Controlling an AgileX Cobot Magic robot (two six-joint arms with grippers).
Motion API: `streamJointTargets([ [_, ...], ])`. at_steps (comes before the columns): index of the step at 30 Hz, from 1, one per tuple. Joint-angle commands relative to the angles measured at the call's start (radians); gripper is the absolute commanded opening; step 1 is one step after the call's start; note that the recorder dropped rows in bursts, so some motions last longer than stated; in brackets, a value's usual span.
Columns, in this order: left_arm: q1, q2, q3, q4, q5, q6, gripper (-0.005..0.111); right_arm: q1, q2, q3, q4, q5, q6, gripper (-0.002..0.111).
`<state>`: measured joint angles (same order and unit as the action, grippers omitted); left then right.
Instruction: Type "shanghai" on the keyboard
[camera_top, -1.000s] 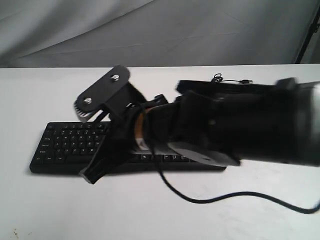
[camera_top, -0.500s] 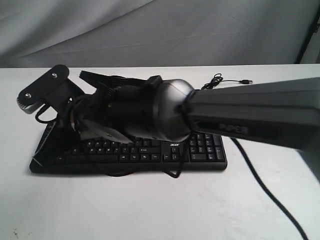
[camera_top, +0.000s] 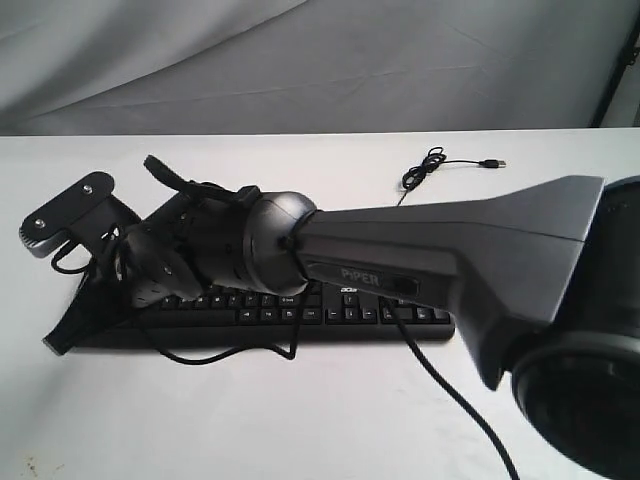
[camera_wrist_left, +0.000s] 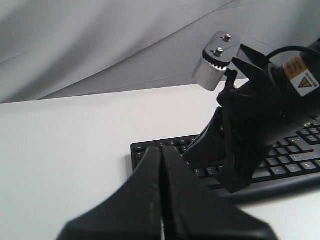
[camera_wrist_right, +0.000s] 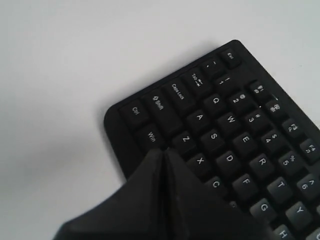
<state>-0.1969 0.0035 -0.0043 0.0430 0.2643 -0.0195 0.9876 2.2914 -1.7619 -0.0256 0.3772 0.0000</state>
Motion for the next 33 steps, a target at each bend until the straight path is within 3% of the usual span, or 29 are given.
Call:
streamJointTargets([
  [1,-0.005,-0.003,0.004,0.001,-0.005,-0.003,0.000,-0.032,0.010,-0.008,0.026,-0.071,-0.030,0.000],
  [8,-0.005,-0.003,0.004,0.001,-0.005,-0.003,0.000,-0.061,0.055,-0.043,0.049,-0.145,-0.063,0.000],
  [17,-0.005,-0.003,0.004,0.001,-0.005,-0.003,0.000,-0.064,0.182,-0.275,0.074,0.061,-0.130,0.000],
  [33,-0.005,-0.003,0.004,0.001,-0.005,-0.003,0.000,-0.071,0.213,-0.275,0.035,0.049,-0.160,0.000],
])
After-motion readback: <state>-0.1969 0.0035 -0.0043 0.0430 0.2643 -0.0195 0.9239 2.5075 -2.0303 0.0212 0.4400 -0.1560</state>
